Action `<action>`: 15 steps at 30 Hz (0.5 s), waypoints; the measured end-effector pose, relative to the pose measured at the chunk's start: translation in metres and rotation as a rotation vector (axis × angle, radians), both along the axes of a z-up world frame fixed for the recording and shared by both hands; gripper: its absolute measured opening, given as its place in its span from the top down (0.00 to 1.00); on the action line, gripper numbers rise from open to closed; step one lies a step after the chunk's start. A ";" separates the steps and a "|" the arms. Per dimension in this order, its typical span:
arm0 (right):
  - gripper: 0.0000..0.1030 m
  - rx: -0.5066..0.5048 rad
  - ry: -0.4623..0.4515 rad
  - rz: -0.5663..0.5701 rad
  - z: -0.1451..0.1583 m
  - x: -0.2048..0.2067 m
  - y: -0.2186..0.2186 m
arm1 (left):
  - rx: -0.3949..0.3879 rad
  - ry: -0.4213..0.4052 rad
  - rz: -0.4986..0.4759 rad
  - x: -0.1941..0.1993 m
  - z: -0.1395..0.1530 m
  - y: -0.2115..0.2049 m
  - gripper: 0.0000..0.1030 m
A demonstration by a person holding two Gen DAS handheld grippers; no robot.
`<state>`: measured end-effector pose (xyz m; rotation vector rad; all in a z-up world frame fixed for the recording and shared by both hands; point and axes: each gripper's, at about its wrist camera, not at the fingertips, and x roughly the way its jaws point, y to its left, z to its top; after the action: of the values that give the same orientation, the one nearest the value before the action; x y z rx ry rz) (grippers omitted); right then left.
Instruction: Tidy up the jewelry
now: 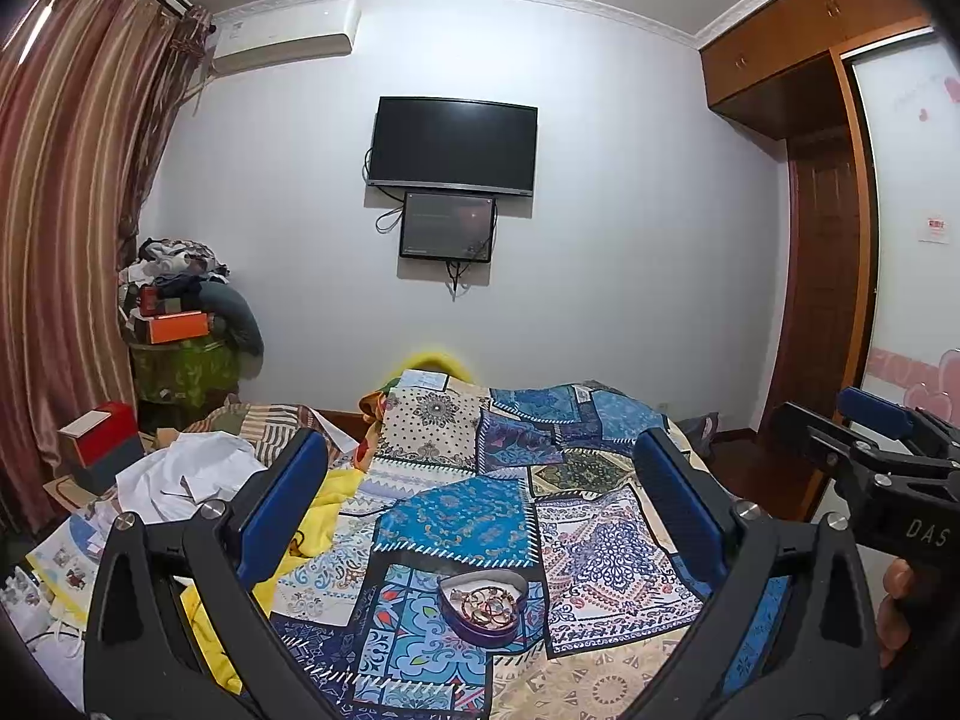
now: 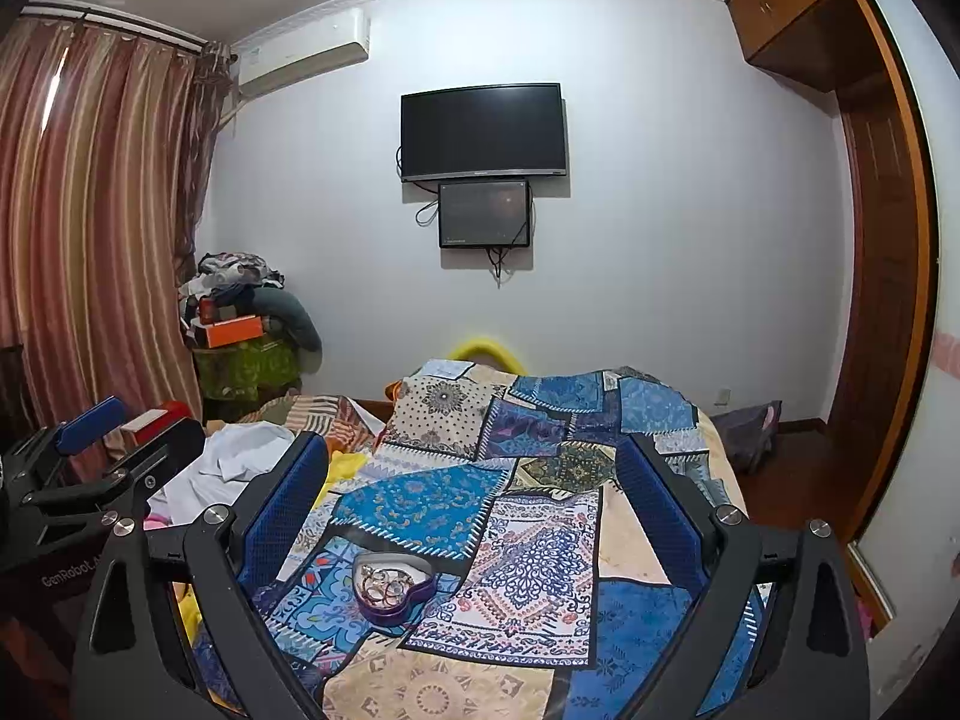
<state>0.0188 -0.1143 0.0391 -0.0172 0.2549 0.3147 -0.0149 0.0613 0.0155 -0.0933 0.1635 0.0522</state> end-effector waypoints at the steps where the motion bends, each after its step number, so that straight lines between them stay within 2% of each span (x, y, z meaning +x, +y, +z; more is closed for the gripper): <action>1: 0.07 0.001 0.001 0.000 0.000 0.000 0.000 | 0.001 0.001 -0.002 0.000 0.000 0.000 0.00; 15: 0.07 -0.006 0.019 0.003 -0.003 0.005 0.003 | 0.001 0.015 -0.021 0.006 -0.003 0.003 0.00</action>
<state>0.0236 -0.1114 0.0359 -0.0204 0.2745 0.3172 -0.0093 0.0638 0.0130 -0.0897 0.1790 0.0319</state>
